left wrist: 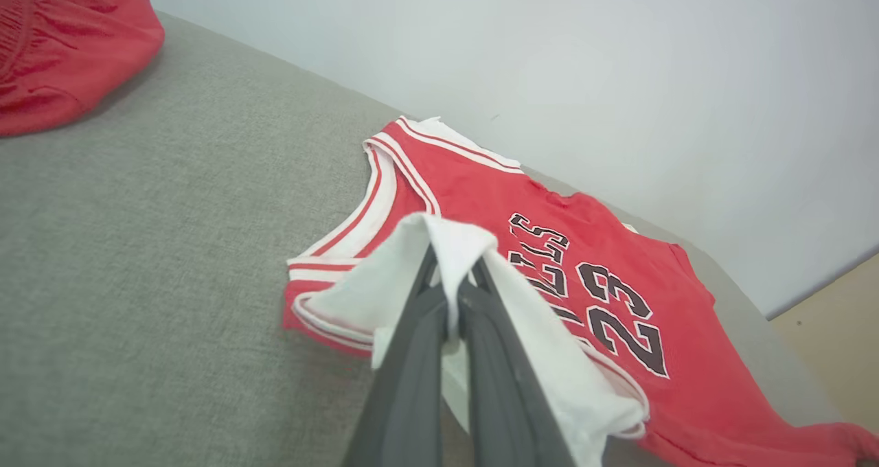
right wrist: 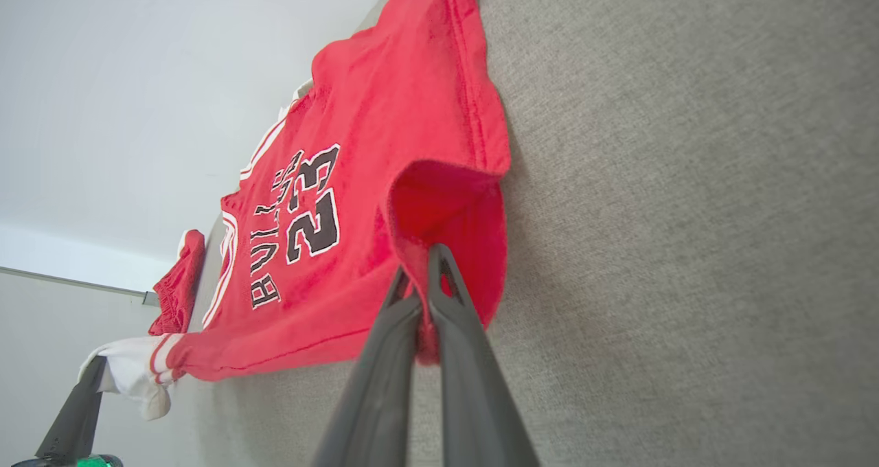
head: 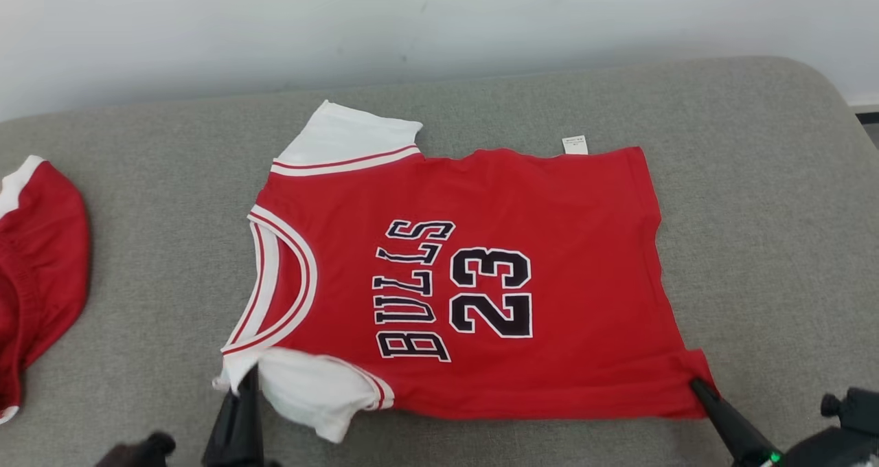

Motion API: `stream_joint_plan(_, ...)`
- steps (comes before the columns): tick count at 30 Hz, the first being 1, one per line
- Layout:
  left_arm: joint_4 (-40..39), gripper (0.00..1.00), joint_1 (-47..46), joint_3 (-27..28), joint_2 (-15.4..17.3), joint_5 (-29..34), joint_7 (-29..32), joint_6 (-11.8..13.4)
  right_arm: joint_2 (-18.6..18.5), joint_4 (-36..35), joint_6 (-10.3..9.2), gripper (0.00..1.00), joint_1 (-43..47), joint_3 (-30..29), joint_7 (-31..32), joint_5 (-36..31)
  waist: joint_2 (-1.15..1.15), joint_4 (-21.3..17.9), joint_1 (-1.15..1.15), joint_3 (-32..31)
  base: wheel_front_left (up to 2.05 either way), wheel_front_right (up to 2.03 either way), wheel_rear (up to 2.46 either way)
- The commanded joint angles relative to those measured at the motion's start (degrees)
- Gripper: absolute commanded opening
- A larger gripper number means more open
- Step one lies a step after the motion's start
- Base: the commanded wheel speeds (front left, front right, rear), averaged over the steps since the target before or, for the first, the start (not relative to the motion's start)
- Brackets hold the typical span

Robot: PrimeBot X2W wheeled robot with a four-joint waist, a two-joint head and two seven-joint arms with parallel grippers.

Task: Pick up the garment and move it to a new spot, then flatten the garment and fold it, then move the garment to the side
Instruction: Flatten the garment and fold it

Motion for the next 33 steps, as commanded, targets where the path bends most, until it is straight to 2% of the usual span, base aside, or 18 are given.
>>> stream_joint_plan(1,0.7,0.00,-3.1,0.1,0.9,0.8,0.6,-0.1,0.7,-0.1,-0.14,0.00,-1.9,-0.6,0.8,1.2,0.00,-0.9,0.00,1.0,0.00,0.00,0.00)
stream_joint_plan(5,4.3,0.00,-9.9,-0.2,2.0,1.7,1.8,-0.5,1.9,1.5,-0.14,0.00,-6.3,-1.1,2.8,1.7,0.00,-1.9,0.00,2.8,0.00,0.00,0.00)
stream_joint_plan(13,15.4,0.00,-21.5,-0.1,3.4,2.2,1.9,-1.6,5.9,9.3,-0.14,0.00,-15.5,-0.9,4.2,-0.8,0.00,-4.1,0.00,5.4,0.00,0.00,0.00)
stream_joint_plan(14,16.9,0.00,-22.3,-0.2,3.6,2.5,1.8,-1.8,6.4,10.4,-0.14,0.74,-16.3,-0.7,4.1,-1.4,0.00,-4.3,0.00,5.5,0.00,0.00,0.00)
stream_joint_plan(15,18.0,0.00,-22.9,-0.3,3.6,2.8,1.5,-1.7,7.1,11.3,-0.14,1.00,-17.1,-0.5,4.1,-1.7,0.00,-4.5,0.00,5.6,0.00,0.00,0.00)
stream_joint_plan(16,18.9,0.35,-23.5,-0.4,3.5,3.0,1.3,-1.6,7.5,12.1,-0.14,1.00,-17.7,-0.2,4.1,-2.1,0.00,-4.6,0.00,5.6,0.00,0.00,0.00)
stream_joint_plan(17,19.8,0.78,-23.9,-0.5,3.5,3.4,1.0,-1.6,7.8,12.6,-0.14,1.00,-18.3,0.0,3.9,-2.8,0.00,-4.6,0.00,5.6,0.00,0.00,0.00)
stream_joint_plan(18,20.5,1.00,-24.2,-0.5,3.6,3.8,0.8,-1.5,7.8,13.1,-0.14,1.00,-18.7,0.1,3.1,-3.8,0.00,-4.5,0.00,5.5,0.00,0.00,0.00)
stream_joint_plan(28,21.3,1.00,-20.9,0.6,3.6,5.5,-0.8,-1.4,6.1,14.9,-0.14,1.00,-15.3,1.9,-2.2,-14.1,0.00,-2.6,0.00,2.6,0.00,0.00,0.00)
stream_joint_plan(33,20.4,1.00,-16.4,-0.6,4.2,7.5,-0.9,-0.8,7.7,15.5,-0.14,1.00,-11.8,0.9,-2.8,-17.2,0.00,-2.1,0.00,2.2,0.00,0.00,0.00)
